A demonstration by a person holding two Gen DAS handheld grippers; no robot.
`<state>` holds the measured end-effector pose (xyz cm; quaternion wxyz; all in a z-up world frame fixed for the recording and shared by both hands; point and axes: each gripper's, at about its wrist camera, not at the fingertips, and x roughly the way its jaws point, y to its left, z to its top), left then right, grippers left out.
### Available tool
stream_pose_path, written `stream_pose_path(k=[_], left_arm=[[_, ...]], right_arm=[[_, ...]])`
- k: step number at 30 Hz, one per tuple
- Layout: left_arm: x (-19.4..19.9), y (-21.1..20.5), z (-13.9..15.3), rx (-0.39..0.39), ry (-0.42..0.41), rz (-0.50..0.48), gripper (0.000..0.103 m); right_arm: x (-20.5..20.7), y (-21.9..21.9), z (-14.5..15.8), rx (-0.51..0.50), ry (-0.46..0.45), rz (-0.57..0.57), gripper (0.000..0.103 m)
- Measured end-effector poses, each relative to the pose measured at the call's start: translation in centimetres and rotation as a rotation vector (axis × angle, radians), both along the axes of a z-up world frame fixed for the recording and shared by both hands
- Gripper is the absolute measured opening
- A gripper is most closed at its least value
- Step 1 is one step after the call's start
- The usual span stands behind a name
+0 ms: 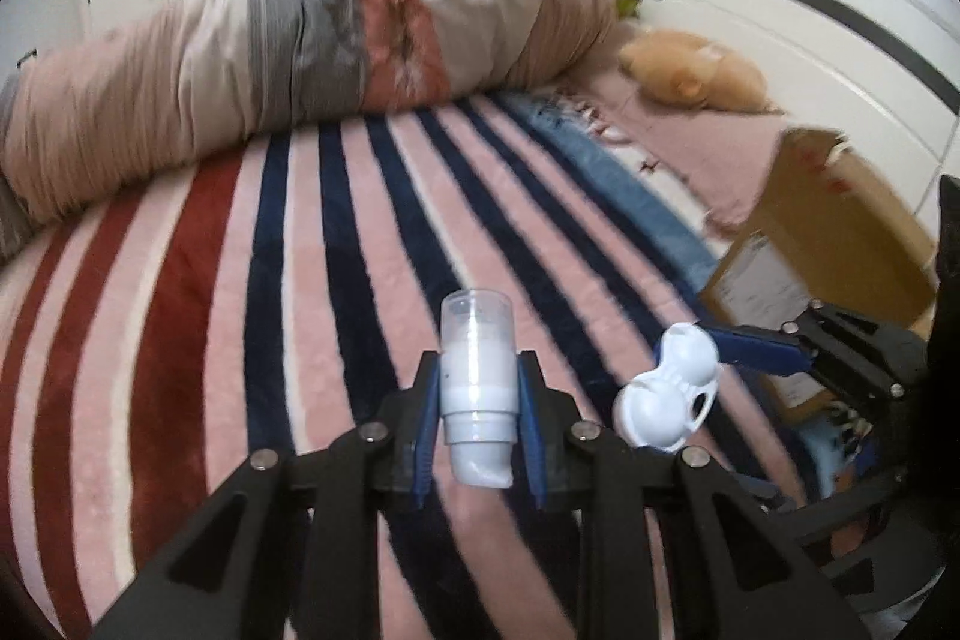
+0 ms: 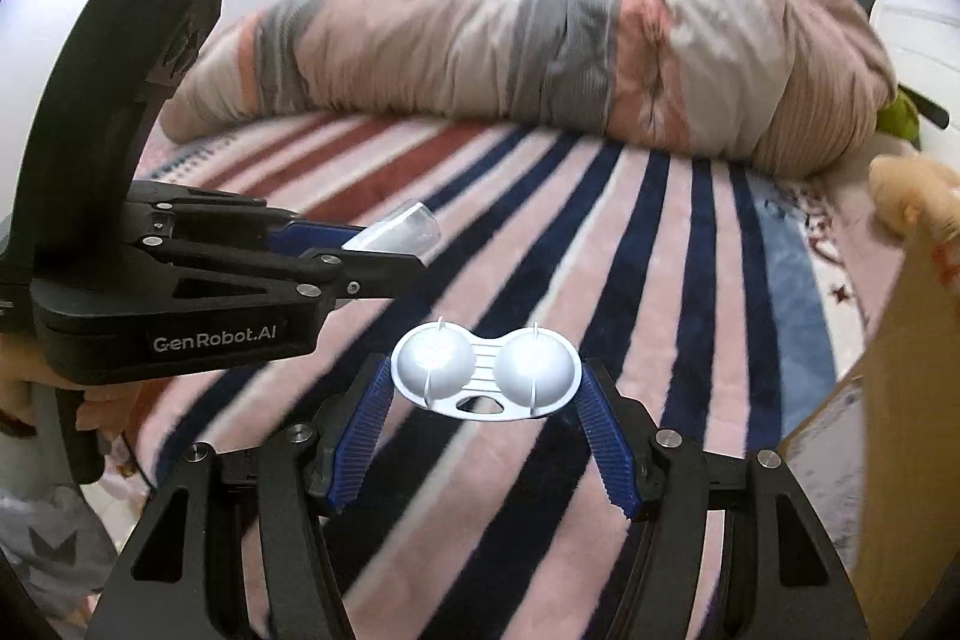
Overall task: Organize rigid objects
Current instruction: 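Carry the white bottle and earbud tray into the box and release both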
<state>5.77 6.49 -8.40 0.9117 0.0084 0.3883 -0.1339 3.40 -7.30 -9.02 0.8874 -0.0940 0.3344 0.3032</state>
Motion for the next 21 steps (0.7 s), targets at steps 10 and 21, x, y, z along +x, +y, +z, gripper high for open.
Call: stream_pose_path(k=[10, 21], left_arm=[[-4.5, -5.5, 7.6, 0.025, -0.142, -0.096, 0.021], [-2.5, -16.1, 10.4, 0.044, -0.153, -0.278, 0.021]], right_arm=[[-3.8, -5.8, 6.3, 0.064, -0.129, -0.084, 0.059], [-3.1, -18.7, 9.1, 0.077, -0.146, -0.316, 0.060]])
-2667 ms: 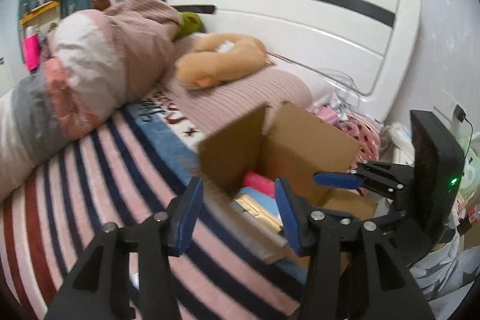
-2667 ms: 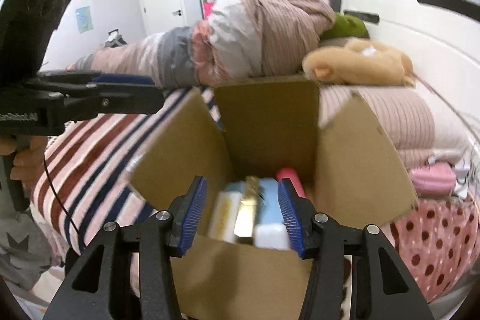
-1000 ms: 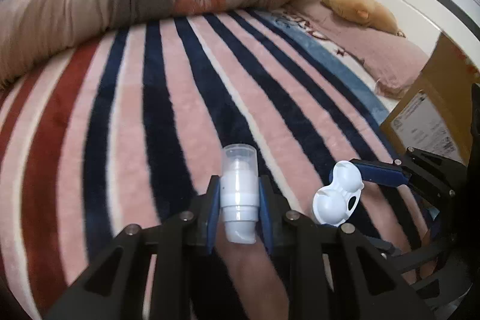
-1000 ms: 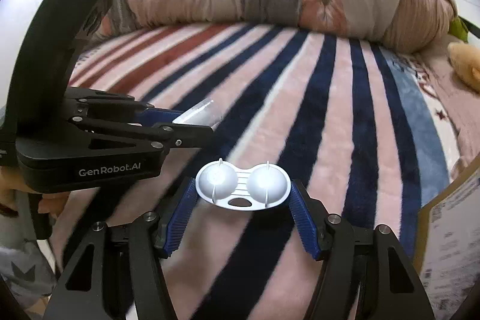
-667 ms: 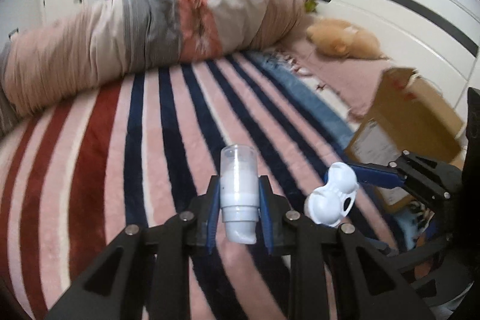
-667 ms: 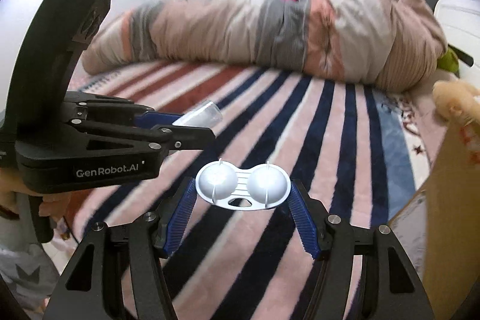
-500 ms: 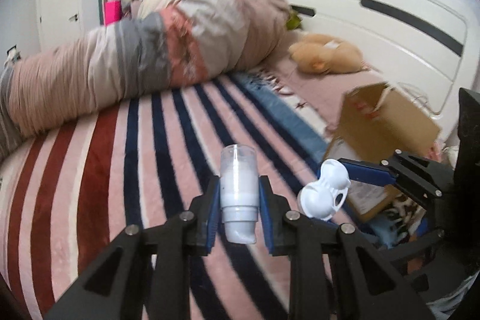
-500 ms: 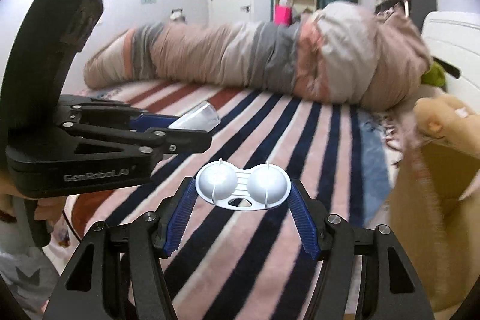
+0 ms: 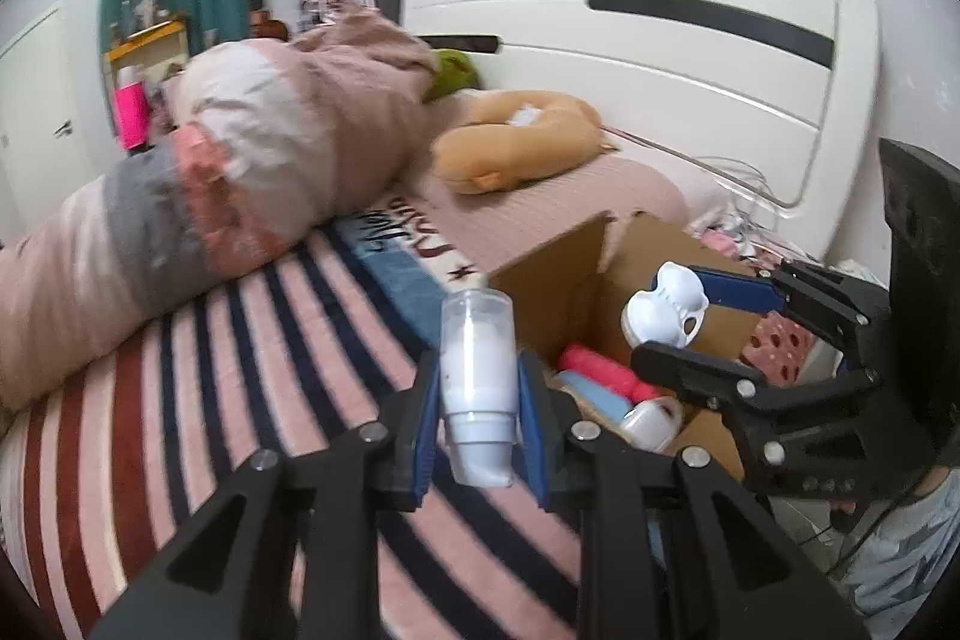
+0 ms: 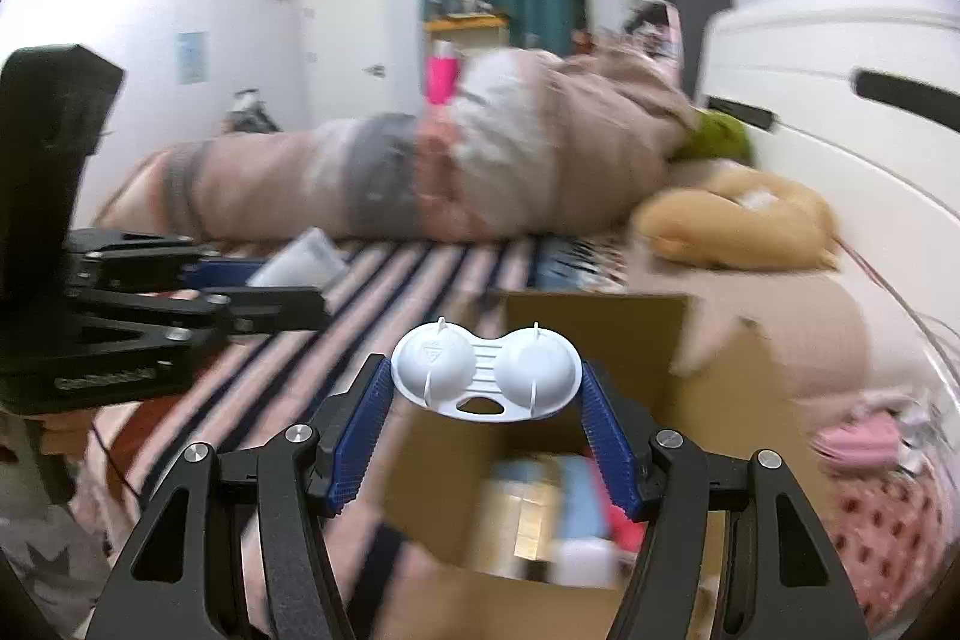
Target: Organize rigid objects
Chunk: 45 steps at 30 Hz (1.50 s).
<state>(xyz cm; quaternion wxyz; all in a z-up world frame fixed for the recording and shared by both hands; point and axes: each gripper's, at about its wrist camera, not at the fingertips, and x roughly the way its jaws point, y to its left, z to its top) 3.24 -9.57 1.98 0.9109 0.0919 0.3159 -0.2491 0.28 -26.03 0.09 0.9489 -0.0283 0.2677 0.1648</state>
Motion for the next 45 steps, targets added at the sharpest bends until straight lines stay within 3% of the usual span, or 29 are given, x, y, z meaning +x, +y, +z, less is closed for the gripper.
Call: stream_pose_path(k=[4, 10, 12, 13, 14, 26, 32, 36, 40, 45], left_arm=[[1.9, -4.1, -0.6, 0.022, 0.029, -0.059, 0.021], [5.0, -7.7, -2.2, 0.076, 0.078, -0.099, 0.021], [5.9, -8.6, -2.8, 0.089, 0.096, -0.110, 0.021], [6.5, -9.0, -3.1, 0.098, 0.107, -0.116, 0.021], [6.7, -9.3, -3.4, 0.104, 0.112, -0.117, 0.021], [9.5, -10.6, -5.9, 0.192, 0.130, -0.096, 0.022], [8.8, -10.4, -5.5, 0.181, 0.117, -0.098, 0.038], [7.6, -9.4, -4.1, 0.139, 0.080, -0.074, 0.061], [5.5, -7.3, -1.8, 0.082, 0.022, -0.018, 0.079], [2.4, -3.2, 0.4, 0.002, -0.046, 0.094, 0.090]], right_arm=[[1.3, -3.4, -1.4, -0.058, 0.052, -0.051, 0.060], [2.8, -5.6, -3.0, -0.070, 0.098, -0.045, 0.060], [3.3, -5.9, -3.4, -0.076, 0.102, -0.042, 0.063], [3.5, -6.1, -3.5, -0.080, 0.103, -0.047, 0.069], [3.7, -6.1, -3.6, -0.082, 0.102, -0.053, 0.073], [4.4, -6.6, -4.2, -0.057, 0.097, -0.037, 0.074], [4.4, -6.8, -4.1, -0.046, 0.096, -0.026, 0.075], [4.2, -6.6, -3.8, -0.036, 0.086, -0.002, 0.076], [3.7, -6.4, -3.2, 0.003, 0.070, 0.044, 0.076], [2.4, -5.6, -1.8, 0.053, 0.002, 0.124, 0.086]])
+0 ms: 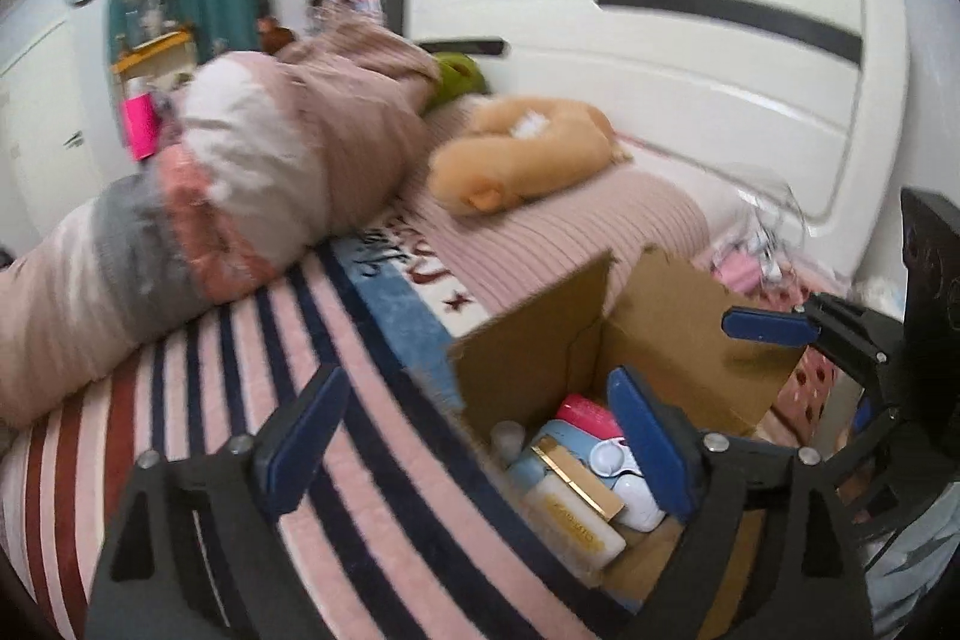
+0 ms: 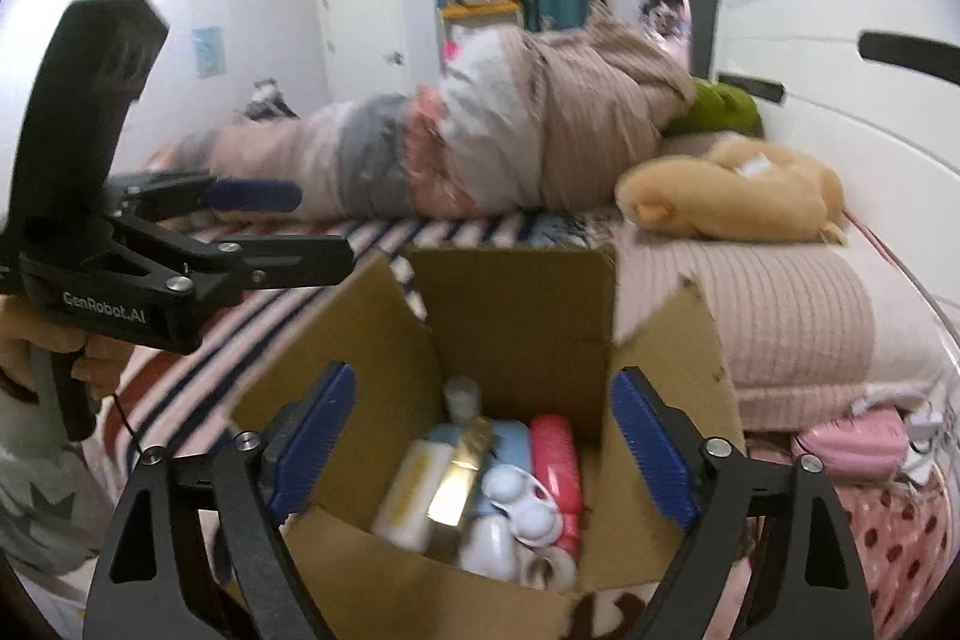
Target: Organize rigid objects
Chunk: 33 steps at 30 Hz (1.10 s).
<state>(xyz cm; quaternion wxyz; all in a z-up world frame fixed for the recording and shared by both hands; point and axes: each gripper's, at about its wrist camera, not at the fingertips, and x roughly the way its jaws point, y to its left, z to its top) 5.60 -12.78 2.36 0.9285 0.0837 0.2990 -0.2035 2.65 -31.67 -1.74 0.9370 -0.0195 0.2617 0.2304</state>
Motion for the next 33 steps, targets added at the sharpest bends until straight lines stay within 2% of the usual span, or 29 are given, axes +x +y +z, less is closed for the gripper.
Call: stream_pose_path(k=[1, 4, 8, 12, 17, 33], left_arm=[[-0.5, 0.8, 0.2, -0.013, -0.009, 0.027, 0.096], [-2.4, 3.8, 0.7, -0.032, -0.050, 0.129, 0.102], [-4.1, 6.6, 0.5, -0.046, -0.059, 0.236, 0.102], [-5.4, 8.8, 0.1, -0.099, -0.066, 0.310, 0.102], [-6.3, 10.2, 0.0, -0.120, -0.077, 0.351, 0.102], [-6.5, 10.8, -0.4, -0.117, -0.063, 0.386, 0.102]], right_arm=[[-0.3, 0.2, 0.3, 0.012, -0.021, 0.017, 0.087], [-1.2, 0.4, 1.3, 0.076, -0.116, 0.068, 0.103], [-1.5, 0.4, 1.9, 0.151, -0.135, 0.070, 0.103], [-1.8, 1.2, 2.0, 0.122, -0.146, 0.059, 0.103], [-2.0, 1.9, 1.7, 0.085, -0.140, 0.079, 0.103], [-2.0, 2.4, 1.7, 0.071, -0.124, 0.085, 0.103]])
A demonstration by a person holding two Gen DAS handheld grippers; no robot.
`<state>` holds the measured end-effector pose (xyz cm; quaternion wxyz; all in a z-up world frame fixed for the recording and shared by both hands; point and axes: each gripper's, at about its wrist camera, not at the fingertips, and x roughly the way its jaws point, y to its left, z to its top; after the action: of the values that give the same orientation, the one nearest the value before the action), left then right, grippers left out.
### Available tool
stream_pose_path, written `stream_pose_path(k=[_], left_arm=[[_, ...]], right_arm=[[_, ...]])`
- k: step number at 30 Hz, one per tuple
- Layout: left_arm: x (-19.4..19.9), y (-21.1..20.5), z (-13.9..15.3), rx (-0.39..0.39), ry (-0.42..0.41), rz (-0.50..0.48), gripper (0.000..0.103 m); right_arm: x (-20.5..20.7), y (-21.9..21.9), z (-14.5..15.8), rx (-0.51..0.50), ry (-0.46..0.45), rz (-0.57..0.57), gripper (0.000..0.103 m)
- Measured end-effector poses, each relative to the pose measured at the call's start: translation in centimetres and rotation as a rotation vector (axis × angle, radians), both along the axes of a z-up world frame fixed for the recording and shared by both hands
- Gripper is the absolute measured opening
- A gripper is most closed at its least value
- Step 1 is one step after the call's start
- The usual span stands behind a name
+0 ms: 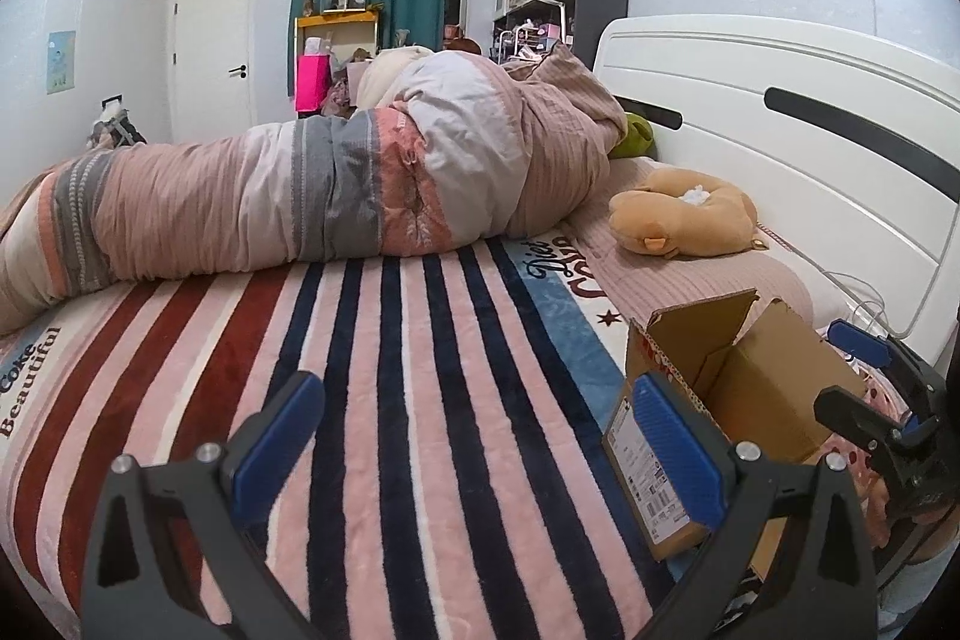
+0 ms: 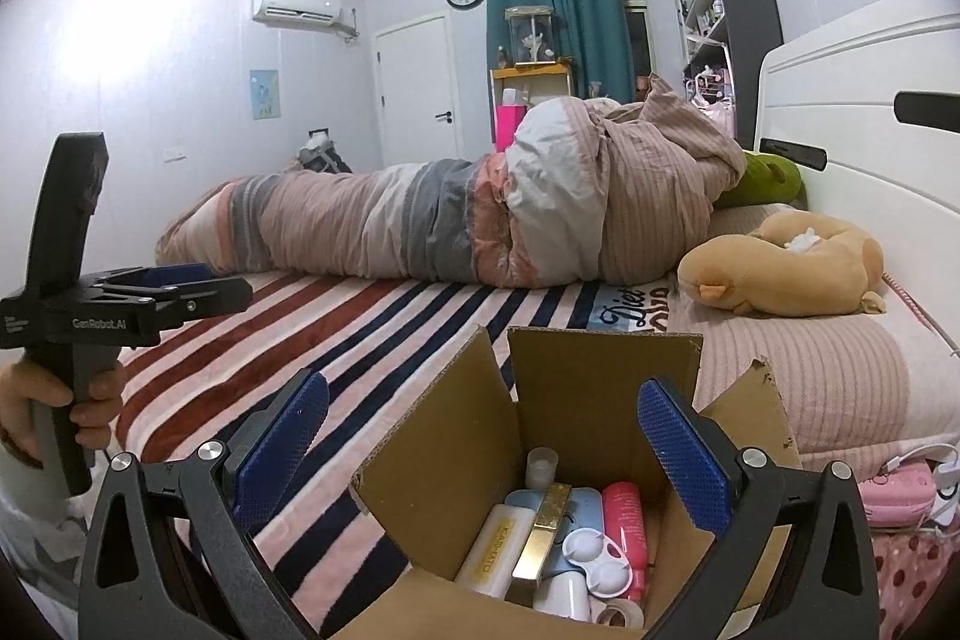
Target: Organize rigid objects
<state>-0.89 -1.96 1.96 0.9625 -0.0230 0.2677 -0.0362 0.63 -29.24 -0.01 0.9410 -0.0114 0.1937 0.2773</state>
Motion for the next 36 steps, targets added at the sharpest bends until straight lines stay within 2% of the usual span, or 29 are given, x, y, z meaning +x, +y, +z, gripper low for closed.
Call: stream_pose_path(k=[36], left_arm=[[-0.26, 0.42, -0.30, 0.028, 0.015, 0.045, 0.102]], right_arm=[[0.40, 0.24, -0.16, 0.028, 0.019, 0.034, 0.103]])
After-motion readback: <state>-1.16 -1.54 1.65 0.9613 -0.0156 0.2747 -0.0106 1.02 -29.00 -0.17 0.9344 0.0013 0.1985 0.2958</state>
